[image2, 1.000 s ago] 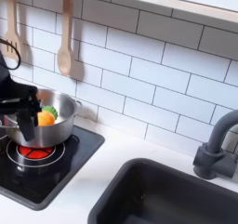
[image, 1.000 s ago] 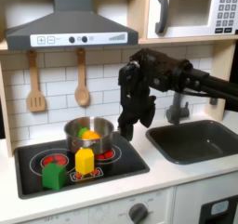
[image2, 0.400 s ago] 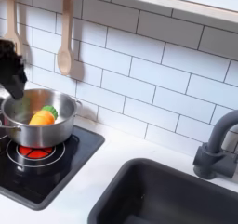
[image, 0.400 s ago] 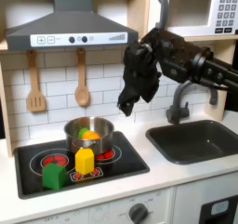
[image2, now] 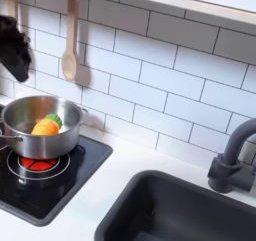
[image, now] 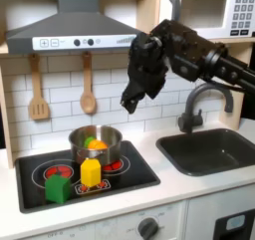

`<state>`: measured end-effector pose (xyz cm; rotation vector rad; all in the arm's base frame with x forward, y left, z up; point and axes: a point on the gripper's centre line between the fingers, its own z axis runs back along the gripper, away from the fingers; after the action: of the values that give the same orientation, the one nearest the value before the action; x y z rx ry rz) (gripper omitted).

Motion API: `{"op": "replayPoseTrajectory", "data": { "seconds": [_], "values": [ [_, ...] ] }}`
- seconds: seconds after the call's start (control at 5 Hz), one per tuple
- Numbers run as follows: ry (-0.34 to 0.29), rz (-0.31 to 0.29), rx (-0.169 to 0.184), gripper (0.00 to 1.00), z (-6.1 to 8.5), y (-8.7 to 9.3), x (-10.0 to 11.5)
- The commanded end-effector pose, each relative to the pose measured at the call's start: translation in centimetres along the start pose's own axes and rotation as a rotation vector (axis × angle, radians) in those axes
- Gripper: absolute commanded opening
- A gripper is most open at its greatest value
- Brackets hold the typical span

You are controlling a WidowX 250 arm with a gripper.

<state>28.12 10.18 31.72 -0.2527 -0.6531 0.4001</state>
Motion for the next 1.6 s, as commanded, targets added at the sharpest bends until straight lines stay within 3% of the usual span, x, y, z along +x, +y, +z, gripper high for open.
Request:
{"op": "replayPoseTrajectory", "data": {
  "seconds": [0.0, 0.6, 0.8, 1.0, 1.2, 1.4],
  "values": [
    [0.017, 0.027, 0.049, 1.0, -1.1, 1.9, 1.3],
    [0.076, 0.082, 0.152, 1.0, -1.6, 6.4, 0.4],
    [0.122, 0.074, 0.179, 1.0, -1.6, 6.8, -0.7],
    [0.214, 0.053, 0.199, 1.0, -2.5, 6.9, -2.7],
    [0.262, 0.04, 0.193, 1.0, -2.7, 6.6, -4.1],
    [0.31, 0.013, 0.161, 1.0, -2.8, 5.4, -6.0]
  ]
}}
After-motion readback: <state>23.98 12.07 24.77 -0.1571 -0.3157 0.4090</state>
